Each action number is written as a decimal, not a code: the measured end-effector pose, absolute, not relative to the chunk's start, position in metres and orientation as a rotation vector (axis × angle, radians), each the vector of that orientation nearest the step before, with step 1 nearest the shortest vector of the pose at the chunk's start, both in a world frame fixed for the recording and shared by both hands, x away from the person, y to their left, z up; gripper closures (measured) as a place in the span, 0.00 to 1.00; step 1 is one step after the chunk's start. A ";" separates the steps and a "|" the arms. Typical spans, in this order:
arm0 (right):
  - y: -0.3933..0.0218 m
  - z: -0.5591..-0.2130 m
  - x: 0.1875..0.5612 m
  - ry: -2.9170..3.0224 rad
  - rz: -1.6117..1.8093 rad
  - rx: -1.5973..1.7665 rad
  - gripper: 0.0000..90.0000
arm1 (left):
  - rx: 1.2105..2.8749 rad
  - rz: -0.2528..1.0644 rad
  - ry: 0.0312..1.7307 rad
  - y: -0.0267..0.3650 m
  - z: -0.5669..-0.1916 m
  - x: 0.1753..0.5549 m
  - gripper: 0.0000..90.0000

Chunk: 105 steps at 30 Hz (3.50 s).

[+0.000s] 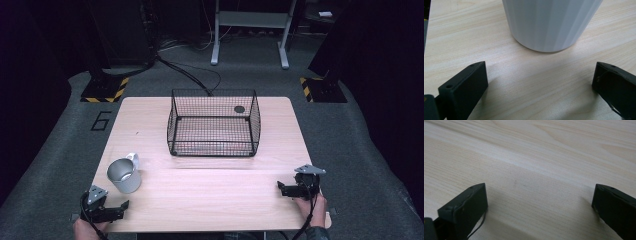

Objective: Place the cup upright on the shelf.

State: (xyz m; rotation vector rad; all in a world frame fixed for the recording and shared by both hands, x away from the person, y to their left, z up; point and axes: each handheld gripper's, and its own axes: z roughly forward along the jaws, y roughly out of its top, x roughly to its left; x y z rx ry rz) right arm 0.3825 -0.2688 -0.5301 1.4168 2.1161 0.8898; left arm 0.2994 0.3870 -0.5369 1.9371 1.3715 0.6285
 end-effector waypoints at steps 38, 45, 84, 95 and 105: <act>-0.269 -0.530 0.383 2.115 0.889 1.413 0.00 | 1.821 0.617 1.372 0.380 -0.516 0.293 0.00; -0.269 -0.530 0.383 2.115 0.889 1.413 0.00 | 1.814 0.642 1.349 0.376 -0.500 0.297 0.00; -0.269 -0.530 0.383 2.116 0.887 1.414 0.00 | 1.782 0.694 1.368 0.358 -0.477 0.345 0.00; -0.269 -0.530 0.383 2.115 0.889 1.414 0.00 | 1.770 0.715 1.377 0.356 -0.476 0.346 0.06; -0.269 -0.530 0.383 2.115 0.888 1.413 0.00 | 1.762 0.726 1.366 0.357 -0.477 0.346 0.07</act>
